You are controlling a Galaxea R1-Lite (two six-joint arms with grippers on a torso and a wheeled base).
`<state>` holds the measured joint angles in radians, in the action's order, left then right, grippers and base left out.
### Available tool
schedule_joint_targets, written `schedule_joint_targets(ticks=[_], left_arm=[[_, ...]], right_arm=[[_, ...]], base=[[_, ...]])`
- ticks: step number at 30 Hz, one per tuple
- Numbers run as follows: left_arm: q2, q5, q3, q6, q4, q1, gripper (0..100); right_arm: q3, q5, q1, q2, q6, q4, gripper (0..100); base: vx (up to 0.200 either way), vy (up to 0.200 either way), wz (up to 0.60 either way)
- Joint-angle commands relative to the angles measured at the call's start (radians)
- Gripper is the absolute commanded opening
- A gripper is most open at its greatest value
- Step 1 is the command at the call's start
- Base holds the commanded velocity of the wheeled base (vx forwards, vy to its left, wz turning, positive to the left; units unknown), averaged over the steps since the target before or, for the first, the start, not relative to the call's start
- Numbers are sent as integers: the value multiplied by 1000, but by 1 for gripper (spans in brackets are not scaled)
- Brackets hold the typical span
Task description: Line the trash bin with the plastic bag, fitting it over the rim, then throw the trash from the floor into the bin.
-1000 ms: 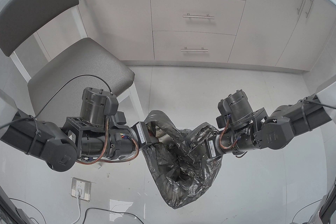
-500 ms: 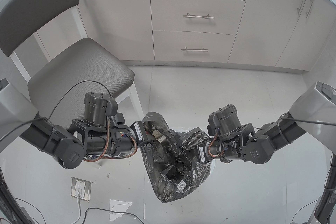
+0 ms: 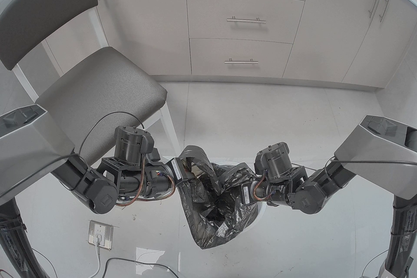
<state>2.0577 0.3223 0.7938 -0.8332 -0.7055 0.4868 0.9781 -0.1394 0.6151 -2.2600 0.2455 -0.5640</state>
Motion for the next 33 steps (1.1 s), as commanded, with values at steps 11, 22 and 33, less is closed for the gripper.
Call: schedule_joint_targets(ticks=[11, 22, 33], left_arm=[[90, 1, -2, -1, -32, 3, 0], [130, 0, 5, 0, -32, 4, 0], [193, -9, 21, 117, -49, 3, 0]], right_arm=[[-52, -20, -26, -26, 0, -11, 0], [-105, -26, -17, -21, -8, -13, 0], [-150, -49, -28, -49, -5, -91, 0]], base=[[0, 0, 0], [0, 0, 0], [0, 0, 0]])
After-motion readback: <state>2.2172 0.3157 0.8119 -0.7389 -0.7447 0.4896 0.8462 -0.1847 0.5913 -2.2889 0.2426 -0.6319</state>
